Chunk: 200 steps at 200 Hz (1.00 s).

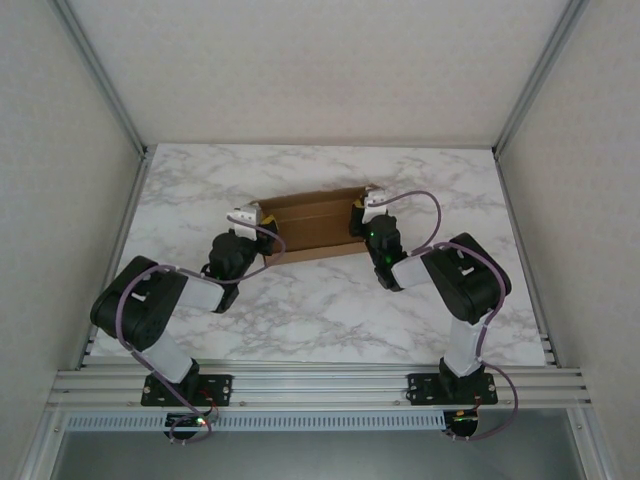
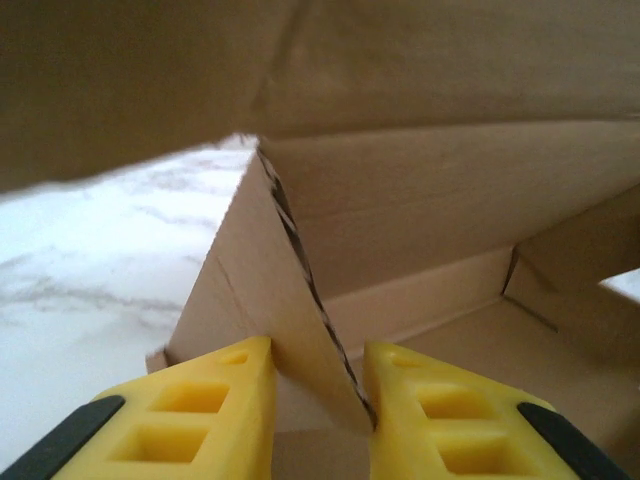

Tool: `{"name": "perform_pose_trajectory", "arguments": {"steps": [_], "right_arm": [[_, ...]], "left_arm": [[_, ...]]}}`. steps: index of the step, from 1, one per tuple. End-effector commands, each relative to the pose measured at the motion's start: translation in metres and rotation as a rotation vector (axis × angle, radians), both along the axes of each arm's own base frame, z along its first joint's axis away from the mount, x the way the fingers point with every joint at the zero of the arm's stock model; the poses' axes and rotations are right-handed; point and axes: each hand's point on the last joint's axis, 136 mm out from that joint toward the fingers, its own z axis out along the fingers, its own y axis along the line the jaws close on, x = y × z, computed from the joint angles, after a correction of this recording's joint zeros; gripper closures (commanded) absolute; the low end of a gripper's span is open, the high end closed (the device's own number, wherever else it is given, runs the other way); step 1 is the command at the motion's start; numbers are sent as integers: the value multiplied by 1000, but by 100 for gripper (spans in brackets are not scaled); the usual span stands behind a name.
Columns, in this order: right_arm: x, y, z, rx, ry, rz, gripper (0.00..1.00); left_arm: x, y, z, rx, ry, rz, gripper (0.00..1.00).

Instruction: Fold the paper box

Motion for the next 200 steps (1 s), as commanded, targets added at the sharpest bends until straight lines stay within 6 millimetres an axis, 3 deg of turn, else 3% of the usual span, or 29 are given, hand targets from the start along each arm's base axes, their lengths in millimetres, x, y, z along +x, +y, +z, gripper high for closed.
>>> {"name": "perform_pose_trajectory", "arguments": {"steps": [1, 57, 200], "right_arm": [[-29, 35, -7, 20, 40, 142, 87], [-36, 29, -2, 38, 49, 128, 84], [-50, 21, -19, 123, 136, 120, 73]], "left_arm": [[-16, -23, -12, 12, 62, -97, 73], [-20, -15, -13, 43, 90, -63, 73], [-33, -6, -41, 143, 152, -19, 75]]}}
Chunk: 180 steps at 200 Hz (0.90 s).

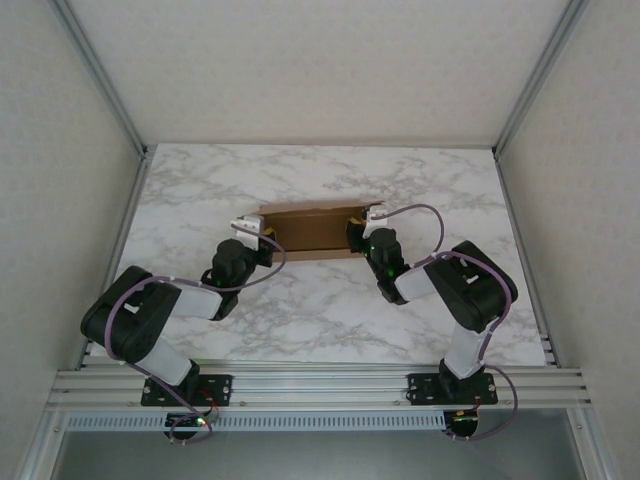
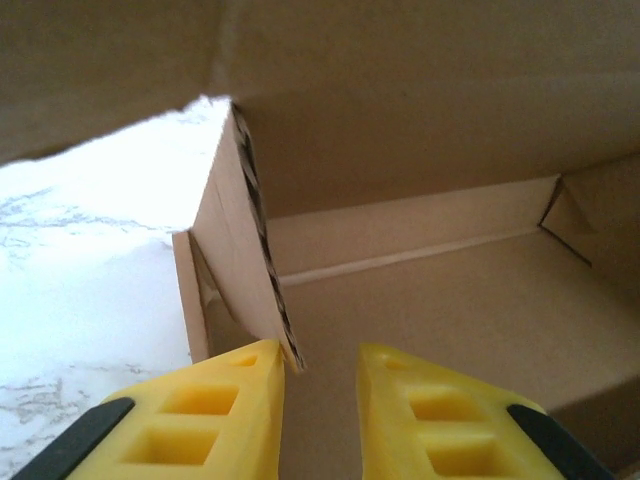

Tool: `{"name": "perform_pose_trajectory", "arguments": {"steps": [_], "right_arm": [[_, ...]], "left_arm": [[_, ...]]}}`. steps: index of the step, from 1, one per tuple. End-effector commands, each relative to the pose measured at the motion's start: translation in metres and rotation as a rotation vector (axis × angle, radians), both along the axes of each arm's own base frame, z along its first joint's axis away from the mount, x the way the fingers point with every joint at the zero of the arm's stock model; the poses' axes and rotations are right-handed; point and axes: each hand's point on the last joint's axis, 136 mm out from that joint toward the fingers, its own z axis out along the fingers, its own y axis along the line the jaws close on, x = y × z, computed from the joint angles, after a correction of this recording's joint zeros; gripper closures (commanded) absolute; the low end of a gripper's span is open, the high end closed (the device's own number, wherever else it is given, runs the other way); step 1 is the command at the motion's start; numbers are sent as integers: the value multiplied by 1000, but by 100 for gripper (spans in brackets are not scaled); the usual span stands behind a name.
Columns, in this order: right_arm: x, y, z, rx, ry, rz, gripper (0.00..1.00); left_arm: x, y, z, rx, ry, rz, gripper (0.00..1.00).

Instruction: Fold the paper box

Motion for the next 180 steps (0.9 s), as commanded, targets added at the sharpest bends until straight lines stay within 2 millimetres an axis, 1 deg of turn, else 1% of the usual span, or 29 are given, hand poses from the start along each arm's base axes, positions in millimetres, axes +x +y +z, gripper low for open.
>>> {"name": "perform_pose_trajectory", "arguments": {"steps": [1, 15, 55, 80, 100, 112, 114, 119, 133, 157, 162, 164, 171, 172, 175, 180], "right_arm": [[-15, 16, 1, 39, 25, 72, 72], [-18, 15, 5, 49, 24, 75, 71], [-26, 11, 9, 57, 19, 83, 59], [-34, 10, 17, 75, 11, 107, 56], [-46, 7, 24, 97, 11, 129, 55], [-52, 4, 28, 112, 18, 130, 55], [-56, 0, 23, 107, 33, 128, 55], [-62, -4, 19, 104, 45, 122, 55], [-74, -17, 22, 115, 40, 96, 56], [-94, -31, 42, 68, 14, 95, 57], [-97, -34, 53, 70, 6, 94, 58], [-99, -35, 54, 62, 16, 93, 58], [-102, -42, 65, 51, 32, 71, 60], [-102, -43, 69, 56, 27, 67, 60], [-103, -47, 71, 45, 46, 50, 61], [-105, -51, 82, 42, 44, 38, 62]], "left_arm": [[-13, -9, -19, 53, 63, -46, 75], [-15, -7, -20, 57, 67, -39, 76], [-21, -6, -23, 60, 68, -24, 78], [-22, -7, -24, 71, 69, -27, 78], [-20, -7, -24, 73, 70, -20, 78], [-19, -7, -24, 76, 70, -19, 77], [-19, -7, -23, 75, 70, -19, 77], [-19, -7, -23, 76, 67, -18, 77], [-18, -7, -20, 72, 59, -15, 77], [-19, -7, -15, 52, 49, -16, 76], [-19, -7, -13, 44, 47, -16, 76], [-19, -7, -13, 42, 47, -15, 76], [-20, -7, -11, 31, 46, -14, 76], [-20, -7, -11, 30, 46, -13, 76], [-20, -8, -10, 24, 45, -14, 76], [-20, -8, -8, 12, 45, -15, 77]]}}
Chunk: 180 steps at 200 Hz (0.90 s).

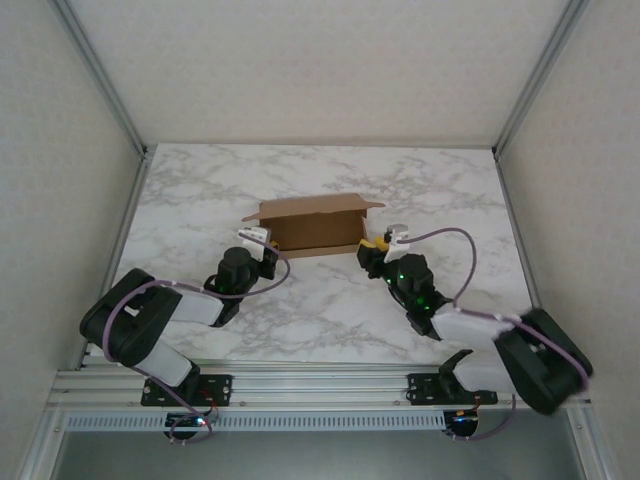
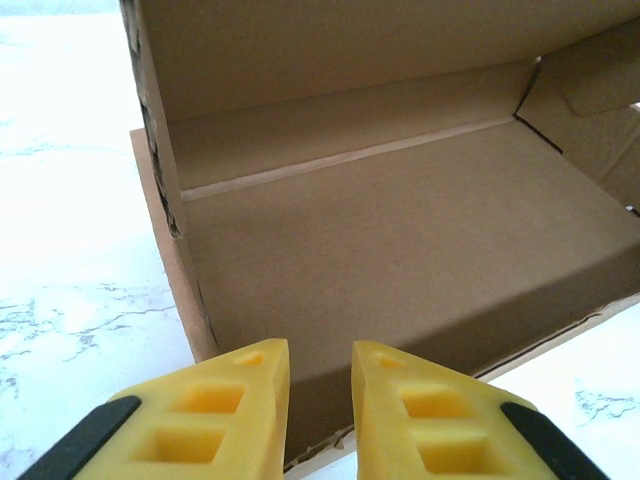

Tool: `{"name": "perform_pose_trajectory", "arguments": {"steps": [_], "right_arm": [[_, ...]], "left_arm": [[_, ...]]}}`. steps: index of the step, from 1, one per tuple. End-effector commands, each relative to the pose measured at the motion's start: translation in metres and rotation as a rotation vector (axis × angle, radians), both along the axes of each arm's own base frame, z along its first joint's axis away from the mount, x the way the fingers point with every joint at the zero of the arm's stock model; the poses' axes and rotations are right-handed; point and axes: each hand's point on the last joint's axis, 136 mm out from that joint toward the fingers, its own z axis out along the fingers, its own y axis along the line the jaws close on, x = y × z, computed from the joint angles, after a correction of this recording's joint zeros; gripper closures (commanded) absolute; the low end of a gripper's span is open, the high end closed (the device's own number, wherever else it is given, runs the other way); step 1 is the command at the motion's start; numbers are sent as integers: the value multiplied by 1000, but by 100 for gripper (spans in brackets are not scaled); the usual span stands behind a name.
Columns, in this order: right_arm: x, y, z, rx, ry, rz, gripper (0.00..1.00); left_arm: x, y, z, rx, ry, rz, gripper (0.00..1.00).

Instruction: Fold the paper box

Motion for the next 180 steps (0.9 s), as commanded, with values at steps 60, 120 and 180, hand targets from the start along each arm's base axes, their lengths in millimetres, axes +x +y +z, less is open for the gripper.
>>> {"name": "perform_pose_trajectory", "arguments": {"steps": [60, 120, 180], "right_arm": [[-8, -77, 118, -8, -65, -338, 89], [51, -57, 140, -236, 238, -421, 76], [91, 7, 140, -96, 310, -86, 100]], "left_arm": [[-21, 21, 39, -216, -39, 129, 67], [-41, 113, 54, -319, -5, 675, 62], [-15, 135, 108, -157, 10, 750, 49]]}}
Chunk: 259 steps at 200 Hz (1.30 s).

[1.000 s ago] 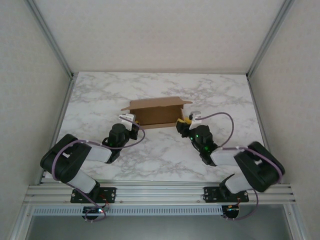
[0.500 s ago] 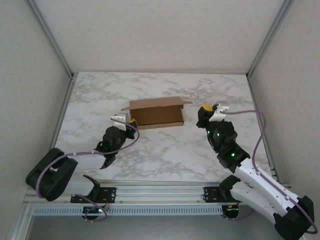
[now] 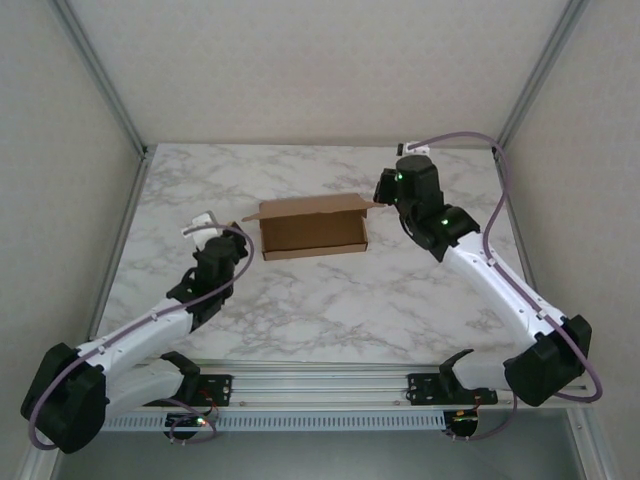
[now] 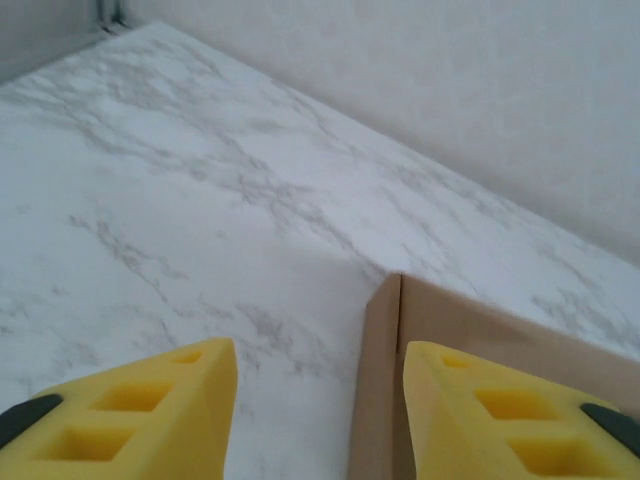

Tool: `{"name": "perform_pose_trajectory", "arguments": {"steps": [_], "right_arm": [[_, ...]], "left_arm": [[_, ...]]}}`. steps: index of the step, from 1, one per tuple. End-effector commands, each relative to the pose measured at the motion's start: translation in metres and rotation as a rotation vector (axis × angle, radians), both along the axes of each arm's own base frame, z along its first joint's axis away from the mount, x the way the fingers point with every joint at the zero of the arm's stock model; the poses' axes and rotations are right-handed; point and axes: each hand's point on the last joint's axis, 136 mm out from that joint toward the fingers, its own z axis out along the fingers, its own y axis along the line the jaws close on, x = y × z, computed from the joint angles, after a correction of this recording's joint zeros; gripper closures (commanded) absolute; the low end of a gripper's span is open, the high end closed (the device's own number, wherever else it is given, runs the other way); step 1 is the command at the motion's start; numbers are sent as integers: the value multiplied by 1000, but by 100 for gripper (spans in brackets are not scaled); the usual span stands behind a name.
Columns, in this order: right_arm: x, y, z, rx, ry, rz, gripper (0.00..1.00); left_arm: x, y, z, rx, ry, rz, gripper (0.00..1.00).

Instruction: Fold the paper box

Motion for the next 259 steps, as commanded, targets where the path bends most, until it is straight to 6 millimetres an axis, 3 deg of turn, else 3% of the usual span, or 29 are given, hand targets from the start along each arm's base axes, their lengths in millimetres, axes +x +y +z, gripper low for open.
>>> {"name": "perform_pose_trajectory", "arguments": {"steps": [1, 12, 20, 28, 46, 63, 94, 123, 166, 185, 216, 228, 259], "right_arm": [[12, 35, -7, 66, 98, 165, 100], [18, 43, -13, 68, 109, 187, 100], [24, 43, -20, 77, 126, 162, 92], [26, 46, -26, 66, 150, 170, 90], [26, 60, -53, 13, 243, 250, 91], [25, 67, -77, -11, 310, 295, 90], [25, 70, -123, -34, 439, 291, 89], [18, 69, -164, -47, 540, 276, 90], [-2, 64, -219, -82, 666, 263, 87], [-6, 67, -217, -56, 647, 282, 79], [-1, 72, -172, -9, 529, 320, 56], [2, 69, -163, -2, 516, 316, 50], [16, 47, -168, 23, 538, 256, 44]], "left_arm": [[5, 30, 9, 91, 82, 101, 49], [11, 40, 14, 66, 87, 114, 48], [15, 48, 18, 39, 83, 126, 48], [17, 54, 23, 21, 73, 130, 48], [26, 56, 38, 15, 46, 107, 49], [40, 43, 54, 34, 36, 38, 48], [69, -3, 71, -10, 52, -188, 49], [80, -28, 65, -61, 78, -295, 52], [79, -48, 21, -132, 168, -369, 54], [78, -54, -2, -139, 235, -392, 53], [78, -59, -28, -134, 308, -414, 44], [79, -59, -36, -140, 324, -417, 43], [85, -72, -60, -191, 375, -465, 42]]}}
